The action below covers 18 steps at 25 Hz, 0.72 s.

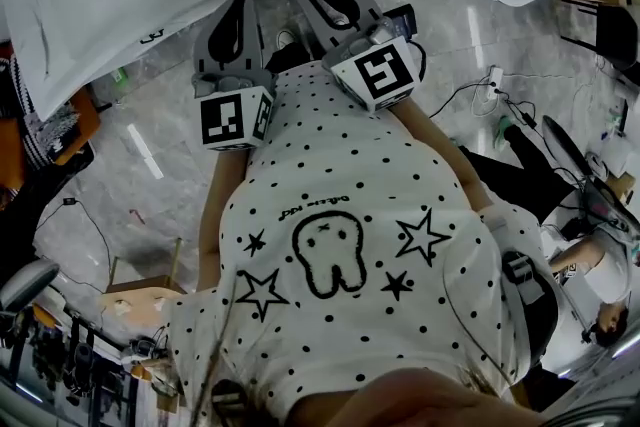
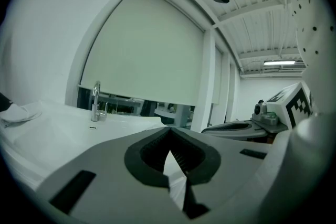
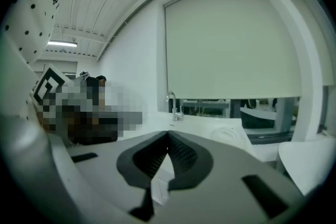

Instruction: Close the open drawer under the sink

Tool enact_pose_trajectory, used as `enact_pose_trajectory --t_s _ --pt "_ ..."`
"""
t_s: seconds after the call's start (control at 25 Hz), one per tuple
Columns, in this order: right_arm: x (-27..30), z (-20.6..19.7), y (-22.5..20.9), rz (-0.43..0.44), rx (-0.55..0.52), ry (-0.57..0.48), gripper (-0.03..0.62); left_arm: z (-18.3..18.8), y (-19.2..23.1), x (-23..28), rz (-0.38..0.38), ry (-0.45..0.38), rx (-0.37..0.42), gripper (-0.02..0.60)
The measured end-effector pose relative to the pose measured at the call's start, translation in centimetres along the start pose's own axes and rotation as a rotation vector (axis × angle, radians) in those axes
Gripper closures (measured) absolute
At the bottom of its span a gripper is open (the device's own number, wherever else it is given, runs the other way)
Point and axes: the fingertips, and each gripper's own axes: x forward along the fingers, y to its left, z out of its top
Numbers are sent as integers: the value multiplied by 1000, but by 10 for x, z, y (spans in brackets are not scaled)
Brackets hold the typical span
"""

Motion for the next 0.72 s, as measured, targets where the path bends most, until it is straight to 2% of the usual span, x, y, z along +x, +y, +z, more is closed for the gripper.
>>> enact_pose_trajectory --t_s 0.2,0.36,0.72 --pt "-3 0 -12 -24 21 -6 580 0 -1 5 3 -10 -1 577" --pt "-2 -3 -8 -6 19 17 580 0 -2 5 1 -8 4 577" --pt "2 1 -8 1 3 -7 580 -2 5 4 25 -9 -19 577"
